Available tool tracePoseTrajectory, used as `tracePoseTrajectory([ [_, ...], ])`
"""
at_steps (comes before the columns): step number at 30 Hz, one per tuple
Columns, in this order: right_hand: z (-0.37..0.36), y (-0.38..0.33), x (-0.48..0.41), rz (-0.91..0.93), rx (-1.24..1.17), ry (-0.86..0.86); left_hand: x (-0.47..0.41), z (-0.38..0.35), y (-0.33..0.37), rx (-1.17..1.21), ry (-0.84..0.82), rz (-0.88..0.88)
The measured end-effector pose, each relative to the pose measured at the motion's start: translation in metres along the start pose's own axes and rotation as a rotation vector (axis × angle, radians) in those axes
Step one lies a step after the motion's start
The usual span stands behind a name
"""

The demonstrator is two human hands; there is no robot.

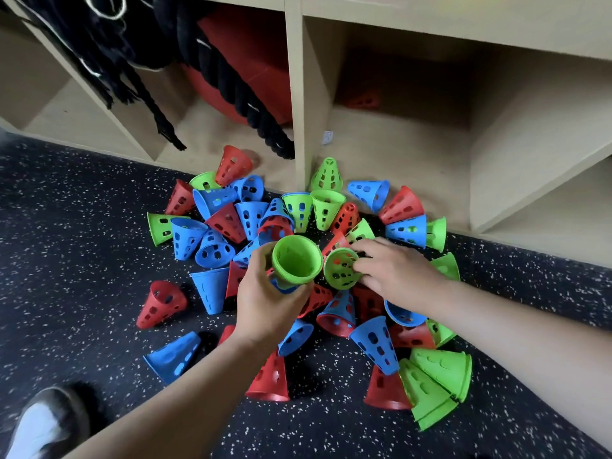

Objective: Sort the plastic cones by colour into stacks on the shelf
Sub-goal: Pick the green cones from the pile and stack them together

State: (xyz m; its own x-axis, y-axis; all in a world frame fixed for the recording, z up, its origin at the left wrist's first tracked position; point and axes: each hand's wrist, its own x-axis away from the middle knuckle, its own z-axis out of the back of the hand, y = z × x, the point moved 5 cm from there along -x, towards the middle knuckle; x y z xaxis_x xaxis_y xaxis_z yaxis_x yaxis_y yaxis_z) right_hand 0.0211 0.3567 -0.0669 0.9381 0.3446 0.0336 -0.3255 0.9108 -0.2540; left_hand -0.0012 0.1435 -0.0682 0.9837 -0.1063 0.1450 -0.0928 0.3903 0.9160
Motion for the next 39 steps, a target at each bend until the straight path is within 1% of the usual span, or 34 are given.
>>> tracePoseTrajectory([
  [3, 0.022, 0.013, 0.015, -0.21, -0.256, 0.199, 0.0, -0.004, 0.0, -0.058, -0.019, -0.042],
  [5, 0.041, 0.017, 0.028, -0.322, -0.4, 0.332, 0.0, -0.007, 0.002, -0.108, 0.0, -0.098],
  [8, 0.078, 0.006, 0.042, -0.382, -0.561, 0.524, 0.0, -0.012, 0.005, -0.135, 0.037, -0.166],
  [10, 0.094, -0.007, 0.046, -0.363, -0.622, 0.567, 0.002, -0.018, 0.009, -0.122, 0.019, -0.174],
  [12, 0.098, -0.017, 0.043, -0.321, -0.634, 0.54, 0.006, -0.025, 0.016, -0.101, 0.006, -0.192],
  [15, 0.088, -0.026, 0.036, -0.253, -0.636, 0.373, 0.012, -0.031, 0.023, -0.059, 0.013, -0.196],
  [16, 0.084, -0.026, 0.036, -0.24, -0.666, 0.355, 0.013, -0.031, 0.024, -0.05, 0.013, -0.193],
  [17, 0.083, -0.023, 0.037, -0.251, -0.705, 0.373, 0.014, -0.03, 0.025, -0.043, 0.007, -0.188],
  [18, 0.081, -0.016, 0.038, -0.297, -0.731, 0.418, 0.015, -0.028, 0.024, -0.038, 0.001, -0.182],
  [20, 0.071, 0.008, 0.038, -0.489, -0.704, 0.49, 0.016, -0.023, 0.022, -0.029, -0.001, -0.163],
  [21, 0.06, 0.023, 0.036, -0.606, -0.647, 0.455, 0.016, -0.02, 0.02, -0.027, 0.004, -0.153],
  [23, 0.034, 0.049, 0.03, -0.781, -0.523, 0.271, 0.016, -0.015, 0.018, -0.042, 0.009, -0.133],
  [25, 0.012, 0.059, 0.021, -0.82, -0.479, 0.119, 0.015, -0.011, 0.016, -0.056, 0.018, -0.116],
  [27, 0.0, 0.06, 0.011, -0.802, -0.501, 0.06, 0.014, -0.007, 0.014, -0.05, 0.035, -0.1],
  [30, -0.008, 0.058, 0.002, -0.799, -0.542, 0.075, 0.014, -0.004, 0.011, -0.063, 0.047, -0.088],
  [33, -0.015, 0.059, 0.002, -0.85, -0.582, 0.106, 0.013, -0.004, 0.01, -0.091, 0.032, -0.079],
  [36, -0.023, 0.056, 0.005, -0.873, -0.569, 0.047, 0.013, -0.005, 0.008, -0.109, 0.035, -0.066],
  [39, -0.02, 0.052, 0.005, -0.863, -0.54, 0.089, 0.014, -0.005, 0.009, -0.121, 0.038, -0.056],
])
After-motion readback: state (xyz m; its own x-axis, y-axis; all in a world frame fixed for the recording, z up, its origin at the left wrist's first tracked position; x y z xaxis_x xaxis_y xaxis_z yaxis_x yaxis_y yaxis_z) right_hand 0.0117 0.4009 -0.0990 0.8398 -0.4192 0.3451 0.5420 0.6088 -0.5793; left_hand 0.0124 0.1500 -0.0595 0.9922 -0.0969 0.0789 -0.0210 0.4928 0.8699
